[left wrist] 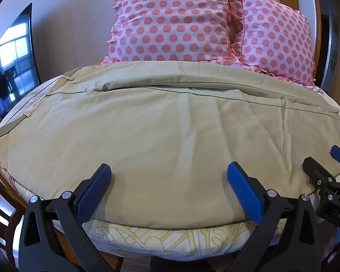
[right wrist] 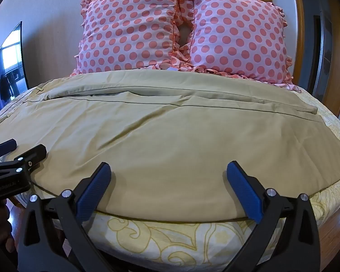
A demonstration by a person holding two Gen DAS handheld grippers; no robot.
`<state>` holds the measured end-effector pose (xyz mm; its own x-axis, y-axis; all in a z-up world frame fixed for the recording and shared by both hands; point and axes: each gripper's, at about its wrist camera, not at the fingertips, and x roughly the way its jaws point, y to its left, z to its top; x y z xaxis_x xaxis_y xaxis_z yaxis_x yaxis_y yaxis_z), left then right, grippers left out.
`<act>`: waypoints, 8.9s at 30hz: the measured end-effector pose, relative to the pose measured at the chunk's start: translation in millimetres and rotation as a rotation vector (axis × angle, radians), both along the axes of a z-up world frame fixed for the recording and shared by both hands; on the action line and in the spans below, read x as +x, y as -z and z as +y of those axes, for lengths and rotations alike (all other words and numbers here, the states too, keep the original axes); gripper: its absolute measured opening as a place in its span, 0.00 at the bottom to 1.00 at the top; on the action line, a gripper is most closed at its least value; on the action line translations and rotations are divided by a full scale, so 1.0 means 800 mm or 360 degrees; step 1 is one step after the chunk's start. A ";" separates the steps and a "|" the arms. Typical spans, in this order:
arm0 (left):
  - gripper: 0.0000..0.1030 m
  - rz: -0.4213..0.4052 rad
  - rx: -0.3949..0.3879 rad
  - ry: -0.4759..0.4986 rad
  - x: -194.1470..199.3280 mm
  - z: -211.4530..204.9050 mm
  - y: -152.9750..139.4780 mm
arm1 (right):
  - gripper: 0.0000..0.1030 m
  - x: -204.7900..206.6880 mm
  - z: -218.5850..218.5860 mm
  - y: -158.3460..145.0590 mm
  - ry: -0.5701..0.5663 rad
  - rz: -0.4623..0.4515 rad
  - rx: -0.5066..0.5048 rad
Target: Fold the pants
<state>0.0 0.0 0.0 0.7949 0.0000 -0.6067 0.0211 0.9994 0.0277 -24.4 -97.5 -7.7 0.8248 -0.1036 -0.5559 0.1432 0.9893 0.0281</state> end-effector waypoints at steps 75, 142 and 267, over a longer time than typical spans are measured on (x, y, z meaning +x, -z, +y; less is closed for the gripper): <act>0.99 -0.0009 0.0005 0.0000 0.000 0.000 0.000 | 0.98 -0.002 0.004 -0.001 0.0014 -0.0012 -0.0007; 0.99 -0.0102 -0.0283 -0.0130 0.104 0.046 -0.052 | 0.04 0.230 -0.456 -0.033 0.0959 -0.0077 0.0851; 0.62 -0.0180 -0.0581 -0.0656 -0.078 0.288 -0.042 | 0.19 0.117 0.139 -0.050 -0.0961 0.0122 0.0576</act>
<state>-62.1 230.1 33.6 0.8337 0.1308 -0.5365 -0.3565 0.8695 -0.3419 69.6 13.9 32.0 0.6370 0.5617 -0.5280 -0.4125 0.8270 0.3820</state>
